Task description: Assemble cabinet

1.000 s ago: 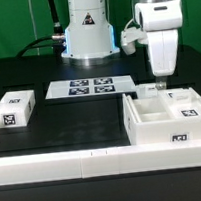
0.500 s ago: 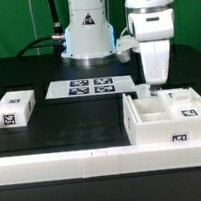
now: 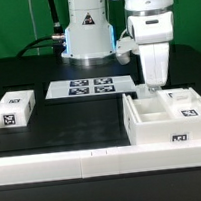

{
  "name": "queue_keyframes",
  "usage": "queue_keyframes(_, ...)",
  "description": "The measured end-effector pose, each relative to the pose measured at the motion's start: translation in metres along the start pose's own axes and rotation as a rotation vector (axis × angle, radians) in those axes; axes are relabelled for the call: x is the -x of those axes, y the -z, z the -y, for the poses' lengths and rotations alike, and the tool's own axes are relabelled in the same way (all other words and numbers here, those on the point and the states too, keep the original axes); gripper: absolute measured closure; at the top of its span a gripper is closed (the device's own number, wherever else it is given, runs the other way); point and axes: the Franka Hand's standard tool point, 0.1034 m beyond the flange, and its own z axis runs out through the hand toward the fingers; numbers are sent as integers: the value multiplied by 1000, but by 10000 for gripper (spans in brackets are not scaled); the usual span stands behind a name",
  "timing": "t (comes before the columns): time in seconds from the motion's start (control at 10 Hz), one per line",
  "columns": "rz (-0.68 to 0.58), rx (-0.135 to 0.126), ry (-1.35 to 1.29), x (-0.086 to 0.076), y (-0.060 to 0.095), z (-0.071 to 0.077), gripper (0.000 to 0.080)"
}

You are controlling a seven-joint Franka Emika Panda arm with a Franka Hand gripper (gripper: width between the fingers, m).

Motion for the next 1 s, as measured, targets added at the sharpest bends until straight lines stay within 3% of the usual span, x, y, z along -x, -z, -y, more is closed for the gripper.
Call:
queue_keyframes(0.1, 0, -2, -1, 0, -1, 0, 733)
queue_keyframes(0.7, 1, 0, -1, 0, 1, 0, 731)
queue_keyframes(0.8, 37, -11, -13, -2, 19, 2, 731)
queue_keyframes(1.0, 73, -7, -4, 1, 41, 0, 731)
